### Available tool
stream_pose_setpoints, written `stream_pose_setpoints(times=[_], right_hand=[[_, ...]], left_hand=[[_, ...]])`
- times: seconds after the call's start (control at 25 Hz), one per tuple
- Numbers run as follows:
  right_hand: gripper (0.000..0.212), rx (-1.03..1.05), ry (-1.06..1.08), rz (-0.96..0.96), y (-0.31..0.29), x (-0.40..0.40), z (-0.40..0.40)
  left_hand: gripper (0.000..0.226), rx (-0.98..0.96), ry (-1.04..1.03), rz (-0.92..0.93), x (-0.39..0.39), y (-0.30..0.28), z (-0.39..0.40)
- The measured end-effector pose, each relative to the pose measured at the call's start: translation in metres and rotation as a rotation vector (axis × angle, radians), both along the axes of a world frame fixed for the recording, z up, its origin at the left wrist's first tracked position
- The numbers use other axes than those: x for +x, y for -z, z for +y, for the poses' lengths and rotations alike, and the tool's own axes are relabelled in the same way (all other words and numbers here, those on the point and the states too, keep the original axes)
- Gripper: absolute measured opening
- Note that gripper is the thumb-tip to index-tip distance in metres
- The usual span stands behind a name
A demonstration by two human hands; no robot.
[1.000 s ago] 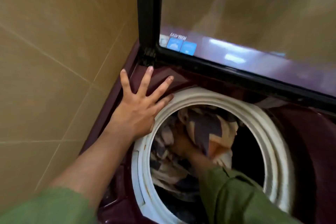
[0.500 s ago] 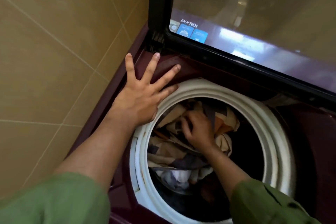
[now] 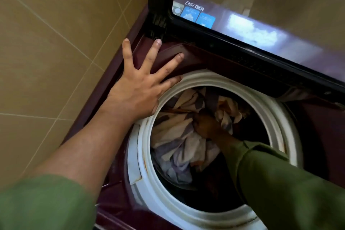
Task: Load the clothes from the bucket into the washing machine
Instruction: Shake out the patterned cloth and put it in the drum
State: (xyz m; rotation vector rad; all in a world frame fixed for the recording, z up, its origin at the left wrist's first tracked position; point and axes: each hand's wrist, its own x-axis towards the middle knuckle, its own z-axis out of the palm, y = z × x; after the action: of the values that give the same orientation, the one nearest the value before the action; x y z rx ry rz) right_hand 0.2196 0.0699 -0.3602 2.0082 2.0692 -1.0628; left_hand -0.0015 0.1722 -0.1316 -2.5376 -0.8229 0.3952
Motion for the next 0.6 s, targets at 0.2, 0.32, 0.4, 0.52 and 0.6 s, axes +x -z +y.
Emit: stream_pose_setpoints(times=[0.2, 0.32, 0.4, 0.52, 0.6], right_hand=[[0.046, -0.215, 0.107, 0.087, 0.030, -0.016, 0.042], [0.051, -0.201, 0.050, -0.006, 0.019, -0.024, 0.037], [0.051, -0.134, 0.031, -0.072, 0.005, -0.026, 0.016], [0.057, -0.075, -0.041, -0.098, -0.017, -0.032, -0.013], [0.064, -0.108, 0.000, -0.075, -0.032, -0.032, -0.017]], left_hand=[[0.070, 0.026, 0.026, -0.003, 0.000, 0.001, 0.001], [0.069, -0.001, 0.023, -0.035, 0.001, -0.004, 0.000], [0.066, -0.015, 0.021, -0.066, 0.002, -0.006, 0.000], [0.068, 0.005, 0.006, -0.049, 0.003, -0.005, -0.001], [0.068, 0.021, -0.007, -0.026, 0.003, -0.005, -0.001]])
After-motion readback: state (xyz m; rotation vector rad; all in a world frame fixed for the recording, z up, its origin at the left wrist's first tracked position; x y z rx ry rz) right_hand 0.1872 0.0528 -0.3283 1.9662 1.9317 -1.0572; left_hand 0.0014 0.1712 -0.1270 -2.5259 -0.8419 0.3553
